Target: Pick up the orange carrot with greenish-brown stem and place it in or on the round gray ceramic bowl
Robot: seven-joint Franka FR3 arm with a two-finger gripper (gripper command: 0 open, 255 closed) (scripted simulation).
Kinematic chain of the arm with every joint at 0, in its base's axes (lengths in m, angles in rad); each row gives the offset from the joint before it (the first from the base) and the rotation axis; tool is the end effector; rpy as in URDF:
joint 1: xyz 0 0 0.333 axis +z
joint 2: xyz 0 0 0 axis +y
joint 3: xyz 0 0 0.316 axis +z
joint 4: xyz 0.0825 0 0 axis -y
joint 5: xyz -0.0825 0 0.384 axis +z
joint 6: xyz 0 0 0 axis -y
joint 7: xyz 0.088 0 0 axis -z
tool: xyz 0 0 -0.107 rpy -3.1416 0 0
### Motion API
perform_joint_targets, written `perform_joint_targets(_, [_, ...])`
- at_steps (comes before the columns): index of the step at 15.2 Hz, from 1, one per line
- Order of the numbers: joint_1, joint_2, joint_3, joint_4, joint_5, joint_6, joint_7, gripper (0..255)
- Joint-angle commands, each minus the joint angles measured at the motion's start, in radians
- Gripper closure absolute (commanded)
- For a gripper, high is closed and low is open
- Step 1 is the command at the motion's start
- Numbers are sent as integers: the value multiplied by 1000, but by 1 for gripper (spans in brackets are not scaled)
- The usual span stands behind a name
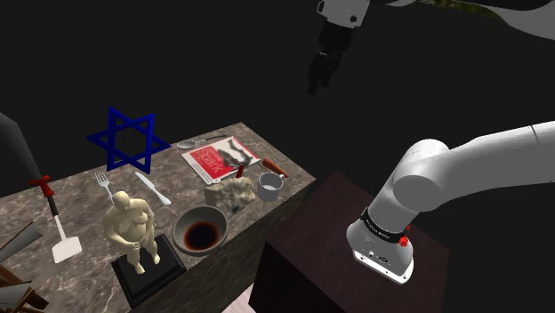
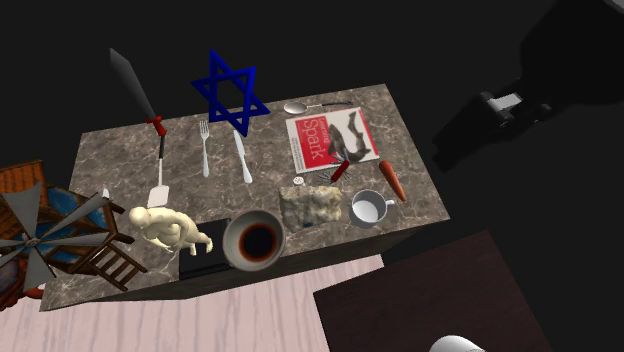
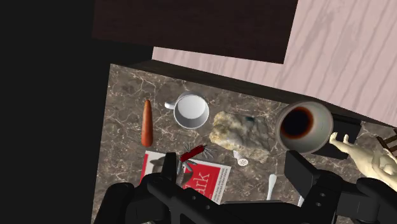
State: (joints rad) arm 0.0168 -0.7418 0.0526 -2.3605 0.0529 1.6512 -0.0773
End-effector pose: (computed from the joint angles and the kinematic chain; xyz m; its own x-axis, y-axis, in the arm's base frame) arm 0.3252 0.0322 0.5812 0.9910 0.1294 0.0331 0.1299 -0.9914 -0.0148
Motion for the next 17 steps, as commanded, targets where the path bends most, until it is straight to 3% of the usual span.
perform_joint_targets(1, [0, 0, 0, 0, 0, 0, 0, 0])
perform_joint_targets(9, [-26, 95, -43, -186, -26, 281, -56, 0])
perform_joint_targets(17, [-53, 301, -89, -285, -44, 588, -114, 0])
